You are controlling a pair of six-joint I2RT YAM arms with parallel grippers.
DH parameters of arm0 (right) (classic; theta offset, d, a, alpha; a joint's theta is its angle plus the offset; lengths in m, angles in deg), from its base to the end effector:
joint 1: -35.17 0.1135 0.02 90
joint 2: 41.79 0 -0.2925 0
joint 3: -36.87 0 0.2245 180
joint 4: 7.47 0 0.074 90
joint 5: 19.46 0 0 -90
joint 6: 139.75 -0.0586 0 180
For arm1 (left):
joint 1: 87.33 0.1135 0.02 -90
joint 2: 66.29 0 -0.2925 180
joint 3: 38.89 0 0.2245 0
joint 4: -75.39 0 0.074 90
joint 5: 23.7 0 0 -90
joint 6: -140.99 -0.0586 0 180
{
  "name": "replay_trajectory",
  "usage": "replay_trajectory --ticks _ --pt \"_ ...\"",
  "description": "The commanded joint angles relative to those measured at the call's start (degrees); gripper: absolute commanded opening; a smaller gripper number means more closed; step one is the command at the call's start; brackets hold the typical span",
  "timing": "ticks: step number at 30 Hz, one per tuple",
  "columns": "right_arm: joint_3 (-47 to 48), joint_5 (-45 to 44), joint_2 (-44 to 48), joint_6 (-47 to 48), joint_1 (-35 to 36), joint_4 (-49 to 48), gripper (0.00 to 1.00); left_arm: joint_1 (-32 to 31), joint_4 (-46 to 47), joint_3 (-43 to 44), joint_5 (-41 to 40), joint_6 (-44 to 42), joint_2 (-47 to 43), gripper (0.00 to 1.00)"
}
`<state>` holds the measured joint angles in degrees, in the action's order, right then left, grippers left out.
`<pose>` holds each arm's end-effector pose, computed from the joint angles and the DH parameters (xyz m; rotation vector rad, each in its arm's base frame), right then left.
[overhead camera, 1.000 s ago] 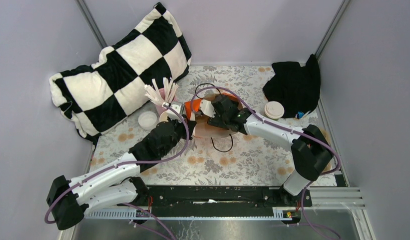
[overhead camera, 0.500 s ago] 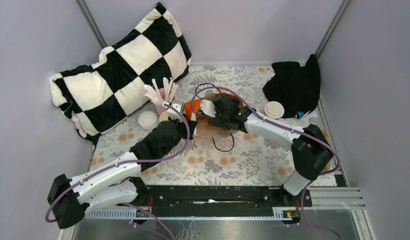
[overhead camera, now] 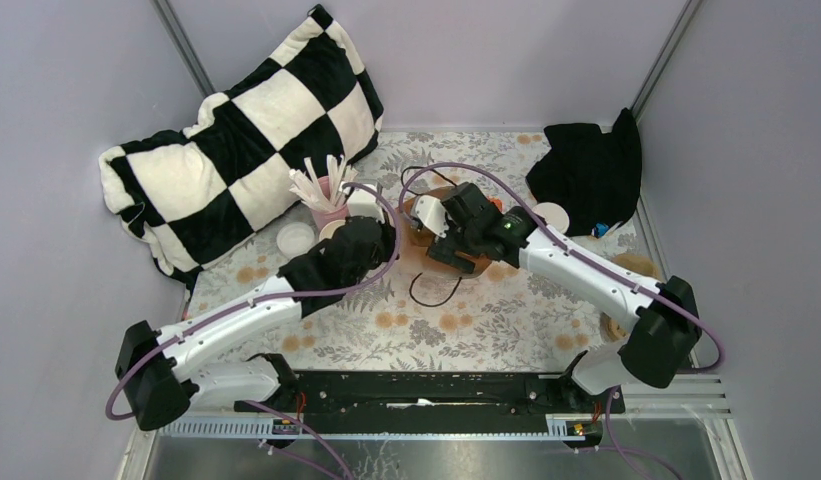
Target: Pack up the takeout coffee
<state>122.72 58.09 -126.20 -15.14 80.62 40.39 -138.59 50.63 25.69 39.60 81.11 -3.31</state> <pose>0.2240 0.2095 0.3152 -1.4395 1.8737 -0.1672 0.1630 -0.1611 0.3306 0.0571 1.9598 -0.4848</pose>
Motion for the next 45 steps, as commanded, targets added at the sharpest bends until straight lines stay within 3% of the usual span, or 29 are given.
replay_trajectory --ticks 1,10,16,20,24,26,30,33,38,40,45 --pt "4.87 1.05 3.14 -5.81 1.67 8.99 1.0 0.0 -8.26 5.47 -4.49 4.02 3.4 0.0" --pt "14.73 10.0 8.0 -17.49 6.87 22.71 1.0 -0.06 -12.36 8.58 -3.64 6.37 5.62 0.0" --pt "20.97 20.04 16.03 -24.28 7.58 22.99 1.0 -0.02 -13.31 8.85 -3.19 6.59 6.26 0.0" --pt "23.28 10.61 21.05 -30.53 7.63 20.02 1.0 -0.06 -14.55 10.21 -3.43 6.18 6.62 0.0" --pt "21.77 -17.62 22.64 -35.52 6.64 18.49 1.0 0.02 -16.87 13.12 -2.1 5.74 6.89 0.0" --pt "22.36 -20.34 20.15 -35.94 -0.75 19.72 1.0 -0.05 -18.76 14.75 -1.48 5.67 7.06 0.0" --pt "22.37 -5.47 14.26 -40.24 -24.46 19.32 1.0 0.01 -21.12 16.56 -0.75 5.04 6.6 0.0" --pt "23.43 1.51 6.25 -43.76 -32.78 21.47 1.0 0.0 -21.74 17.05 0.25 4.51 6.16 0.0" --pt "29.42 7.77 -10.29 -48.93 -37.96 25.41 1.0 -0.06 -21.89 18.07 1.89 4.12 6.85 0.0" --pt "34.94 8.57 -16.51 -48.87 -39.27 31.25 1.0 -0.01 -22.52 19.33 2.87 3.85 7.8 0.0" --pt "34.71 7.13 -20.07 -47.71 -40.58 32.75 1.0 -0.06 -24.59 21.72 4.85 3.88 8.61 0.0"
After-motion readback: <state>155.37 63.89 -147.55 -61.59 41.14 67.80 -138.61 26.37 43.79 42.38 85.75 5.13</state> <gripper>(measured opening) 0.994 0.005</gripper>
